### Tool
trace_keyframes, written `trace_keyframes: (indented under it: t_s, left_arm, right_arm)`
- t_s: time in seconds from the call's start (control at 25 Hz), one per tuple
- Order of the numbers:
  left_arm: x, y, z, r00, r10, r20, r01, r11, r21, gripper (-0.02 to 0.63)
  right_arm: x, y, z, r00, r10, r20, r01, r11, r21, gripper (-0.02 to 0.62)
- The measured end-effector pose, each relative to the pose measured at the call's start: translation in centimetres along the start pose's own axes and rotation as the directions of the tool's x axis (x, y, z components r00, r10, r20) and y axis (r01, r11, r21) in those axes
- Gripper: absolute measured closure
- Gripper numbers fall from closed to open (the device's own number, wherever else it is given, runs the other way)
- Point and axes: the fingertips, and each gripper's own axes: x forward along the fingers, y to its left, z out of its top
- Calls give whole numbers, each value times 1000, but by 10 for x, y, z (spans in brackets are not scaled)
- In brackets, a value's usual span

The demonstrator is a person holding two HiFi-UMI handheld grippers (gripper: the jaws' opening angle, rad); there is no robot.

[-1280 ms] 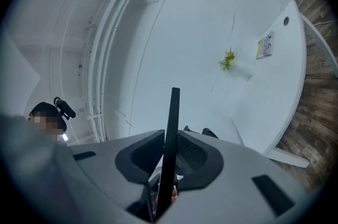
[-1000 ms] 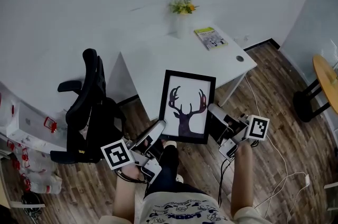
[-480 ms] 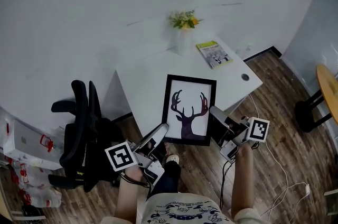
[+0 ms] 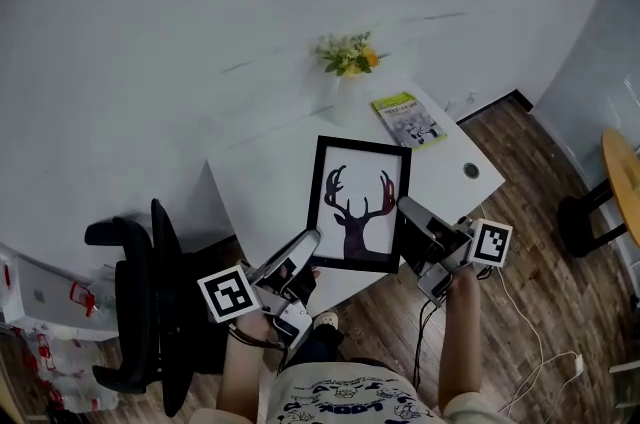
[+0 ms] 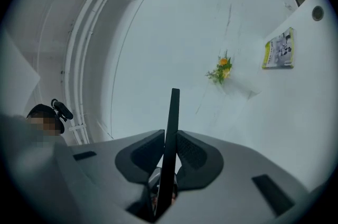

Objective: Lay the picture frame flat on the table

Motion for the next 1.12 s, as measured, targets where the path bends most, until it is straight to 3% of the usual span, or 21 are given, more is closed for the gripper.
trace_keyframes:
  t_s: [0.36,1.12]
  left_arm:
    - [17,35,31,999,35,-5,-36,999,-19,522]
    - [20,79,31,986,159,47,-156,986,-66,522]
  right_arm:
    - [30,-41,12,999,-43,-23,44,998,40,514]
    - [44,-97,7,987,-81,-142,99,987,128,514]
